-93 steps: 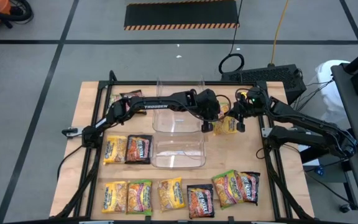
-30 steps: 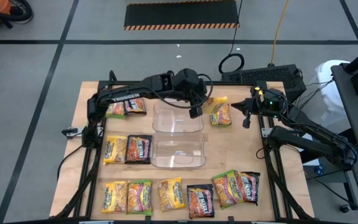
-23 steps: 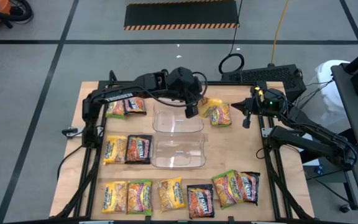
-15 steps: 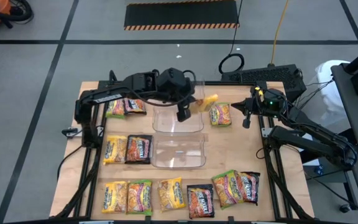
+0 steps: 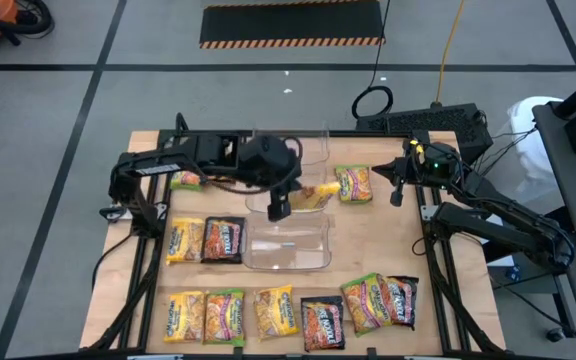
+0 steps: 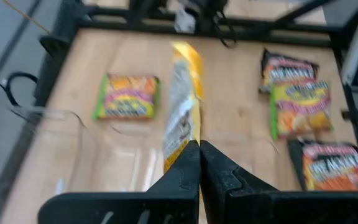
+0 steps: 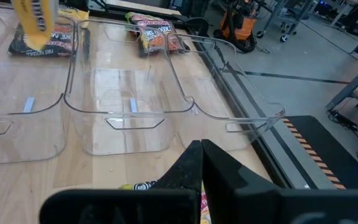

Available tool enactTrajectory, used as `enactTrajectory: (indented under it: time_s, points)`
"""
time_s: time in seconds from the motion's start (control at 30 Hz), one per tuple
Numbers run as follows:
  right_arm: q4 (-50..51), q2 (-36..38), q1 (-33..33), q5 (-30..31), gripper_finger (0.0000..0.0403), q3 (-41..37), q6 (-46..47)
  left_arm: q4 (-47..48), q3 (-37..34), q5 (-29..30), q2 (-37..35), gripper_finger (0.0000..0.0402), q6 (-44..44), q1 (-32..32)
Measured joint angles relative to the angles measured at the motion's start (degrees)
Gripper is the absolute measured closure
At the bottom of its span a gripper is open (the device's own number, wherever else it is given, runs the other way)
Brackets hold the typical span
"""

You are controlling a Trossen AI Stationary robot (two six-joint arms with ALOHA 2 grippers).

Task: Sort Maruchan noodles
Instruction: Put the yellow noodle pack into the bottom transparent bin

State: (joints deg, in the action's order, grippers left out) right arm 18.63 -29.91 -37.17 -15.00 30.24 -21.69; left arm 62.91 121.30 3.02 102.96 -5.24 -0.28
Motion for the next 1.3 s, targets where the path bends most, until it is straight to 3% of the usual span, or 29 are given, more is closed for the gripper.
enactTrajectory:
  time_s: [0.5,0.9,1.3]
  points:
    - [-0.02,0.00,0.00,-0.02,0.0403,0.00,0.19,7.78,-0.02,-2.76,0.22,0.0401,-7.19,-6.71]
    - [-0.45,0.00,1.23,-3.26,0.0403,0.00,3.52,7.93,-0.02,-2.59,0.22,0.0401,-8.14,-8.44]
    - [-0.70,0.02,1.68,-3.19,0.0403,0.00,4.42,17.44,-0.11,-4.07,1.06,0.0402,-6.91,-9.41]
